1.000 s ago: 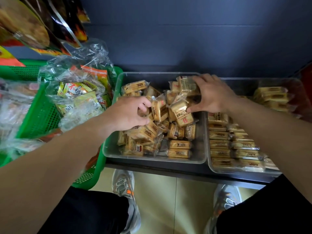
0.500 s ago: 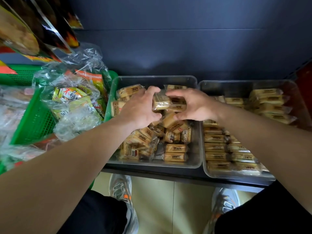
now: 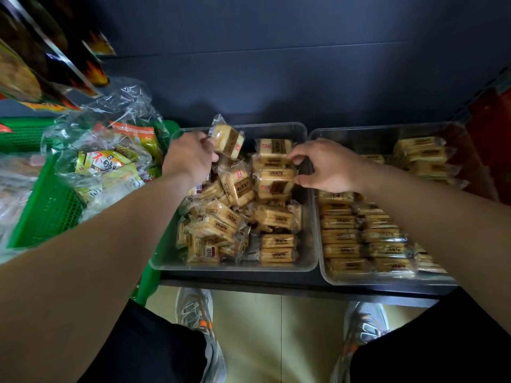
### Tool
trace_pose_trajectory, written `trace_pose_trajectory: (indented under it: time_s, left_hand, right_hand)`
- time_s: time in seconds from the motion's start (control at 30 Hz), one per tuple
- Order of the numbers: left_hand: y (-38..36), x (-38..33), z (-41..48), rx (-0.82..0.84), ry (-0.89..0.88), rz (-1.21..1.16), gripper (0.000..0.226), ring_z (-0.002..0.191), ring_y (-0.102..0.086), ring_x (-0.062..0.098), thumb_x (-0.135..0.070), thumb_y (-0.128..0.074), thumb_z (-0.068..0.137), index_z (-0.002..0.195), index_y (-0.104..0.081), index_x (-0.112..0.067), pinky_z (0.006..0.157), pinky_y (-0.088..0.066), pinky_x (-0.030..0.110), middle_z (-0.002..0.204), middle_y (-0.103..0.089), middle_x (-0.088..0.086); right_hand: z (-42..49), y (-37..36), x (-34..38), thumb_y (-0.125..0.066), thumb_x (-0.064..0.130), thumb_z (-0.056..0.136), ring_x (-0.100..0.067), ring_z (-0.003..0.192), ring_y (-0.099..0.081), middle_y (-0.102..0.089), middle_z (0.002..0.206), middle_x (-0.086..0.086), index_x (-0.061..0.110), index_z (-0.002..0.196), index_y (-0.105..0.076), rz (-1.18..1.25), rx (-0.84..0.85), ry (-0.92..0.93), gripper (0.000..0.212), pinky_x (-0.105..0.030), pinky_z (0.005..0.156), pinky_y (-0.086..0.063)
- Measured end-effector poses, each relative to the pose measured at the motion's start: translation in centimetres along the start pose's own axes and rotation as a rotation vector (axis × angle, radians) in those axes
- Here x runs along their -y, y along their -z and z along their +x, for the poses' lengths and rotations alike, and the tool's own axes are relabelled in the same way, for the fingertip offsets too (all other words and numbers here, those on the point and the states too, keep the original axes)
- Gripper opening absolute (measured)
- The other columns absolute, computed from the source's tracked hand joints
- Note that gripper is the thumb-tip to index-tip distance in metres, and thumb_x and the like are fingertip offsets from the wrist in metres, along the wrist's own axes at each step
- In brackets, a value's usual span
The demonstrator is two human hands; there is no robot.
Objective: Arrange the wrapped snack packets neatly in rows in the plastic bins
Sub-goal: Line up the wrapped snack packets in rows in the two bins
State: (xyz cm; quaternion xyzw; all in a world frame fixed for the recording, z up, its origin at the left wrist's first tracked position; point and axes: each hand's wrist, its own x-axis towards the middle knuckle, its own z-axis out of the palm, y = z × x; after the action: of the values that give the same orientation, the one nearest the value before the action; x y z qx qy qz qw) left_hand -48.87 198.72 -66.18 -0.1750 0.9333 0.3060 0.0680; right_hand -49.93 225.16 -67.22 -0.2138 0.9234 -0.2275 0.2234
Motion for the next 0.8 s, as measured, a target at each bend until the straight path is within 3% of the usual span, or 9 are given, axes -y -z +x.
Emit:
trace_pose_trajectory:
  time_s: [0.07, 0.17, 0.23, 0.3, 0.4, 0.47, 0.57, 0.67, 0.8]
  left_hand:
    - [0.2, 0.4, 0.2, 0.016, 0.045, 0.002, 0.029, 0.068, -0.066, 0.016, -0.034, -0.043, 0.108, 0.119, -0.062, -0.015, 0.05, -0.042, 0.026, 0.109, -0.073, 0.005]
    - [0.2, 1.1, 1.0, -0.002, 0.058, 0.077, 0.033, 0.096, -0.069, 0.039, -0.043, -0.049, 0.104, 0.122, -0.061, -0.018, 0.077, -0.058, 0.036, 0.111, -0.07, 0.007]
    - [0.7, 0.1, 0.3, -0.116, -0.067, 0.175, 0.035, 0.106, -0.065, 0.028, -0.045, -0.057, 0.099, 0.125, -0.059, -0.021, 0.093, -0.055, 0.042, 0.119, -0.064, 0.004]
    - [0.5, -1.5, -2.2, -0.166, -0.322, 0.196, 0.028, 0.103, -0.06, 0.015, -0.038, -0.064, 0.096, 0.121, -0.061, -0.024, 0.093, -0.052, 0.034, 0.116, -0.06, -0.004]
    - [-2.3, -2.4, -7.3, 0.277, -0.589, 0.356, 0.021, 0.08, -0.063, 0.003, -0.035, -0.063, 0.097, 0.117, -0.063, -0.029, 0.077, -0.057, 0.027, 0.111, -0.063, -0.014]
    - [-4.9, -1.0, -8.7, 0.542, -0.564, 0.578, 0.04, 0.092, -0.067, 0.011, -0.044, -0.064, 0.094, 0.131, -0.056, -0.033, 0.082, -0.06, 0.034, 0.13, -0.062, -0.007]
    - [-6.7, 0.0, -8.4, 0.6, -0.464, 0.657, 0.063, 0.117, -0.061, 0.02, -0.05, -0.07, 0.09, 0.145, -0.047, -0.03, 0.098, -0.053, 0.037, 0.143, -0.056, -0.002]
    - [-7.7, -0.4, -7.7, 0.593, -0.449, 0.629, 0.059, 0.105, -0.063, 0.018, -0.049, -0.074, 0.087, 0.138, -0.052, -0.028, 0.091, -0.054, 0.032, 0.13, -0.063, -0.003]
    - [-8.4, -0.4, -7.9, 0.637, -0.423, 0.668, 0.054, 0.099, -0.062, 0.019, -0.048, -0.076, 0.086, 0.13, -0.055, -0.025, 0.09, -0.056, 0.038, 0.119, -0.063, -0.002]
  right_hand:
    - [0.2, 0.0, 0.0, -0.073, 0.029, 0.092, -0.011, 0.117, -0.051, -0.061, 0.125, 0.011, 0.027, 0.137, -0.057, -0.012, -0.002, 0.004, 0.048, -0.033, 0.101, -0.039]
    - [0.4, 0.0, 0.2, -0.072, 0.03, 0.092, -0.01, 0.115, -0.05, -0.062, 0.129, 0.008, 0.026, 0.139, -0.055, -0.025, -0.011, 0.014, 0.05, -0.03, 0.099, -0.038]
    - [0.5, 0.1, 0.2, -0.072, 0.029, 0.093, -0.008, 0.11, -0.048, -0.061, 0.13, 0.007, 0.025, 0.14, -0.055, -0.019, -0.02, 0.005, 0.051, -0.028, 0.094, -0.036]
    - [0.5, 0.3, 0.1, -0.072, 0.029, 0.092, -0.008, 0.109, -0.05, -0.061, 0.13, 0.006, 0.025, 0.138, -0.057, -0.013, -0.03, -0.001, 0.049, -0.028, 0.092, -0.037]
    - [0.1, 0.6, -0.5, -0.072, 0.027, 0.092, -0.013, 0.112, -0.054, -0.062, 0.126, 0.005, 0.026, 0.132, -0.061, -0.02, -0.062, -0.006, 0.041, -0.032, 0.094, -0.043]
    - [-0.3, 0.7, -0.8, -0.071, 0.025, 0.092, -0.014, 0.116, -0.055, -0.062, 0.128, 0.005, 0.025, 0.132, -0.061, -0.018, -0.073, -0.005, 0.041, -0.033, 0.098, -0.044]
    - [-0.6, 0.6, -0.7, -0.071, 0.026, 0.093, -0.016, 0.118, -0.056, -0.062, 0.129, 0.004, 0.023, 0.135, -0.06, -0.028, -0.078, -0.004, 0.043, -0.034, 0.1, -0.045]
    - [-0.7, 0.6, -0.7, -0.07, 0.027, 0.093, -0.017, 0.114, -0.057, -0.062, 0.126, 0.005, 0.023, 0.134, -0.06, -0.033, -0.082, -0.009, 0.042, -0.032, 0.094, -0.045]
    - [-0.5, 0.5, -0.7, -0.071, 0.027, 0.093, -0.015, 0.114, -0.057, -0.063, 0.127, 0.005, 0.024, 0.134, -0.061, -0.035, -0.087, -0.017, 0.042, -0.03, 0.093, -0.044]
